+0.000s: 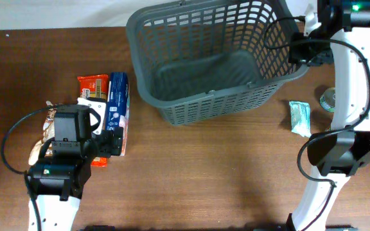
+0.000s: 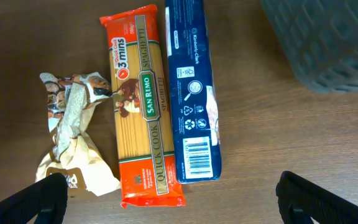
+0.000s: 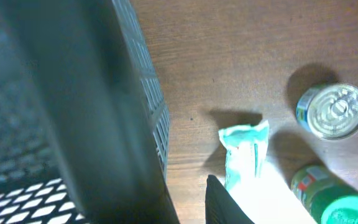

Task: Pack container
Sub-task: 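Grip the basket rim with the right gripper and pull it toward center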

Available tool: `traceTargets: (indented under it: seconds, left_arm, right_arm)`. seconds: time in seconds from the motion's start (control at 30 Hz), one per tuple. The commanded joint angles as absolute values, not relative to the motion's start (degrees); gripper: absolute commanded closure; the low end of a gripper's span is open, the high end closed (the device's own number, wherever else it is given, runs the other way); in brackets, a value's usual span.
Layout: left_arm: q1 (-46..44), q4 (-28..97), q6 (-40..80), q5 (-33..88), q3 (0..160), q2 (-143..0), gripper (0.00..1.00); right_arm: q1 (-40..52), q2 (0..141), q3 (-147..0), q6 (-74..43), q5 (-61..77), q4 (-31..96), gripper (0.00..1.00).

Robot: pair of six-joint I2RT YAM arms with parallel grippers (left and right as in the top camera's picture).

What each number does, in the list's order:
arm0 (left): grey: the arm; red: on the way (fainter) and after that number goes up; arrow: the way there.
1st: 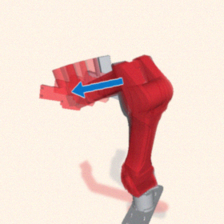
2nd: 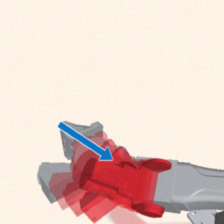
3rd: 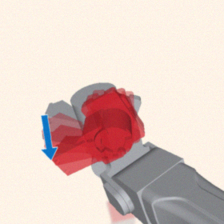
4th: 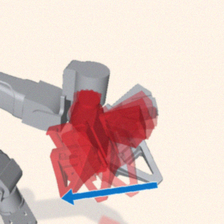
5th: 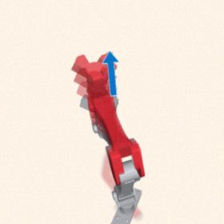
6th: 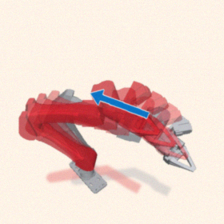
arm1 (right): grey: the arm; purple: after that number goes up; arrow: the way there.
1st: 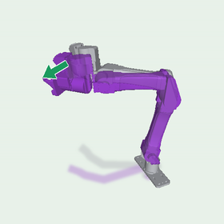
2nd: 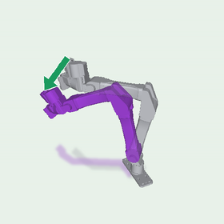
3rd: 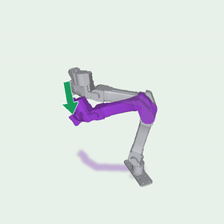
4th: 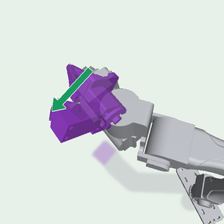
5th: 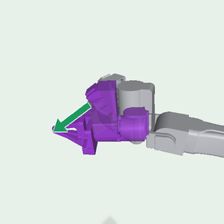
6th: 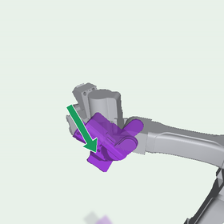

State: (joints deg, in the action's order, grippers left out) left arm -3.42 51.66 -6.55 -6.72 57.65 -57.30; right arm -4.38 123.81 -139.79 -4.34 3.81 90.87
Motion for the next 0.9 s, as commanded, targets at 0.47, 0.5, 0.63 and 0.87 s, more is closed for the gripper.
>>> traceTargets:
  seconds: [0.47, 0.5, 0.63, 0.87]
  left_arm:
    - [-3.60, 51.77, -6.04, -7.33, 58.39, -57.43, 0.01]
    - [-3.60, 51.77, -6.04, -7.33, 58.39, -57.43, 0.01]
    - [-3.60, 51.62, -6.04, -7.33, 58.39, -57.43, 0.01]
    - [-3.60, 51.51, -6.04, -7.33, 58.39, -57.43, 0.01]
  right_arm:
    - [-3.22, 124.44, -140.14, -21.98, 0.75, 94.19, 0.80]
    - [-2.98, 124.44, -140.14, -21.96, 0.71, 94.04, 0.80]
    - [-2.09, 124.44, -140.14, -21.26, 0.08, 93.62, 0.80]
    - [-1.13, 124.44, -140.14, -17.02, -3.97, 93.36, 0.79]
